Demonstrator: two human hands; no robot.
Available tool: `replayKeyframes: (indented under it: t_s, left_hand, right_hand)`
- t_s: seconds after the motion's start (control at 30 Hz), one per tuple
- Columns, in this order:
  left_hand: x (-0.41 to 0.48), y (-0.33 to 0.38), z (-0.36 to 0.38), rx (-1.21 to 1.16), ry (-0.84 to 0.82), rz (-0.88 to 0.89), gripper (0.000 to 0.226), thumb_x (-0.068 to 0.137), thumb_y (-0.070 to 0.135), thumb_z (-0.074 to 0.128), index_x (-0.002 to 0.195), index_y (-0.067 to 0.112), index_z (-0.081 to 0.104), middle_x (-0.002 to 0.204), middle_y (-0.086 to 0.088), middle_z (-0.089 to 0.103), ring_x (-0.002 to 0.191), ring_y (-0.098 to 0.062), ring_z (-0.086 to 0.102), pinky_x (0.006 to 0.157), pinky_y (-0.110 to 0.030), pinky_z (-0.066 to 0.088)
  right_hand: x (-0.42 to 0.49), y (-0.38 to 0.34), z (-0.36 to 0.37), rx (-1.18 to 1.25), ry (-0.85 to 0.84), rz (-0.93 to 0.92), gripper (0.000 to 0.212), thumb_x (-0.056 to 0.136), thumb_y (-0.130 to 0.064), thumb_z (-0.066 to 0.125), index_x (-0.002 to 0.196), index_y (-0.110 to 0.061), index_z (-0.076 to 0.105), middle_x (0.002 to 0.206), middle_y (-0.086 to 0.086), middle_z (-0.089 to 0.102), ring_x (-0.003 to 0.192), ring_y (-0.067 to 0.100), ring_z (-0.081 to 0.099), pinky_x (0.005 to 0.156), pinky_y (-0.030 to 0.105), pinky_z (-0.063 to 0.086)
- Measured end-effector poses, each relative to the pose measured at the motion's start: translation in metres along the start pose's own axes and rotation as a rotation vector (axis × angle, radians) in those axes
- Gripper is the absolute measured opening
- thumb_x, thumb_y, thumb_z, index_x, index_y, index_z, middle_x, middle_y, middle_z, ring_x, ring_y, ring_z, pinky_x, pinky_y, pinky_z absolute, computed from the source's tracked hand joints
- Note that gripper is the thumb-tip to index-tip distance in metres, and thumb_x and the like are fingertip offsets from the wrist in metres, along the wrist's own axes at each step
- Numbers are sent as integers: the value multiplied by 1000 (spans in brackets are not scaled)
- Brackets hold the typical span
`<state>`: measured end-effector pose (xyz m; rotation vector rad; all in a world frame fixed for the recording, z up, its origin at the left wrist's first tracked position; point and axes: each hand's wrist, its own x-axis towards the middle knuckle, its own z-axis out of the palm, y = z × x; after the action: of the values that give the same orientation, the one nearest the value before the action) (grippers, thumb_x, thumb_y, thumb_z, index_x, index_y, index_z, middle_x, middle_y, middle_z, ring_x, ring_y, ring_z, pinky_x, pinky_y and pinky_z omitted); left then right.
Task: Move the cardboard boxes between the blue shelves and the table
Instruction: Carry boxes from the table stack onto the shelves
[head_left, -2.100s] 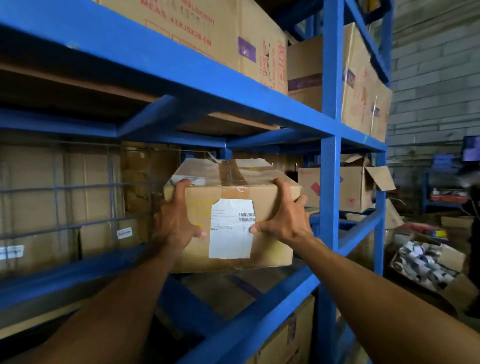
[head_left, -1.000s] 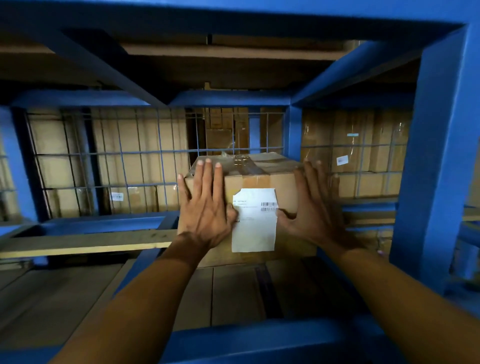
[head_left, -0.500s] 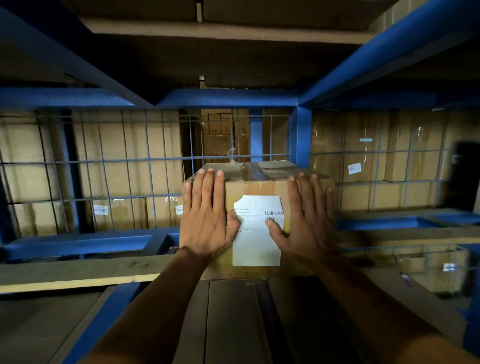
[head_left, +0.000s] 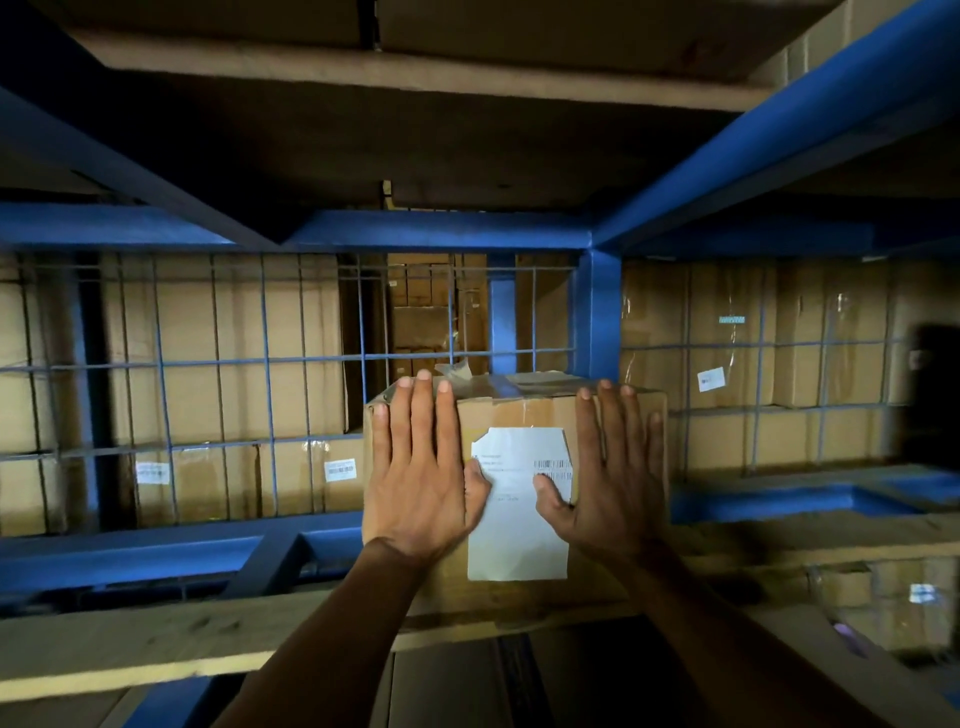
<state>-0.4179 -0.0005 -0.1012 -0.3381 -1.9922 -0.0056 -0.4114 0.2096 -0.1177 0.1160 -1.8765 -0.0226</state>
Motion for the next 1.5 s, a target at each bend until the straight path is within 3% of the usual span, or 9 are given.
replayKeyframes:
  t_s: [0.27, 0.57, 0.7, 0.83, 0.93, 1.0, 1.1, 1.27, 1.5]
  left_hand:
    - [-2, 4, -9, -12, -59, -10, 78, 93, 44, 30, 151, -2, 7, 158, -26, 4, 147, -37, 0, 118, -53, 7]
    - [-10, 16, -68, 24, -245, -35, 83, 92, 58, 0, 152, 0, -4, 157, -27, -9, 146, -38, -8, 119, -49, -1]
    - [-27, 27, -116, -28, -276, 49, 79, 93, 55, -1, 150, 0, -9, 157, -26, -11, 146, -35, -9, 115, -44, -10]
    - [-37, 29, -159, -83, -344, 113, 86, 83, 52, -16, 152, 3, -5, 159, -20, -7, 148, -30, -8, 116, -40, -10]
    - [-39, 31, -184, -144, -337, 151, 80, 89, 49, -10, 153, 3, 5, 160, -18, 5, 148, -28, 2, 118, -39, -2]
    - [-41, 32, -199, -227, -283, 183, 71, 97, 45, 7, 149, 1, 25, 154, -20, 27, 144, -31, 23, 118, -41, 14]
    - [-39, 34, -211, -301, -199, 285, 61, 98, 36, 21, 125, -4, 58, 123, -26, 59, 115, -39, 55, 102, -44, 41]
    - [-46, 51, -239, -469, -182, 398, 53, 95, 32, 25, 105, -5, 63, 96, -23, 65, 91, -39, 60, 85, -44, 46]
    - [-73, 110, -307, -723, -1, 565, 45, 89, 27, 30, 79, -1, 64, 73, -22, 64, 69, -37, 62, 68, -39, 52]
  right_hand:
    - [-2, -3, -10, 1, -100, 33, 95, 79, -62, 48, 152, -6, 26, 160, 16, 18, 149, 33, 11, 118, 54, 11]
    - [-4, -14, -75, -6, -441, 127, 85, 92, -62, 31, 156, -20, -7, 163, 4, -12, 150, 24, -9, 117, 43, -7]
    - [-14, -20, -119, 25, -455, 155, 81, 96, -59, 29, 156, -18, -7, 164, 4, -8, 150, 23, -8, 117, 41, -8]
    - [-22, -29, -163, 28, -428, 161, 85, 90, -63, 7, 156, -10, 9, 163, 12, 7, 150, 29, 4, 116, 40, -5]
    - [-21, -36, -209, 5, -404, 182, 72, 99, -56, 19, 154, -10, 19, 160, 14, 19, 148, 31, 14, 118, 40, 6]
    - [-20, -43, -241, -63, -378, 200, 62, 102, -49, 25, 151, -12, 26, 156, 12, 30, 144, 29, 24, 118, 40, 17]
    - [-21, -54, -283, -231, -359, 187, 59, 100, -43, 19, 138, -7, 45, 138, 15, 50, 127, 30, 44, 108, 41, 35]
    - [-41, -67, -352, -441, -323, 331, 46, 97, -40, 35, 109, -4, 61, 107, 17, 63, 98, 38, 57, 84, 46, 47]
    - [-90, -81, -495, -780, -459, 526, 44, 100, -45, 36, 111, -8, 59, 115, 15, 60, 107, 39, 55, 89, 46, 45]
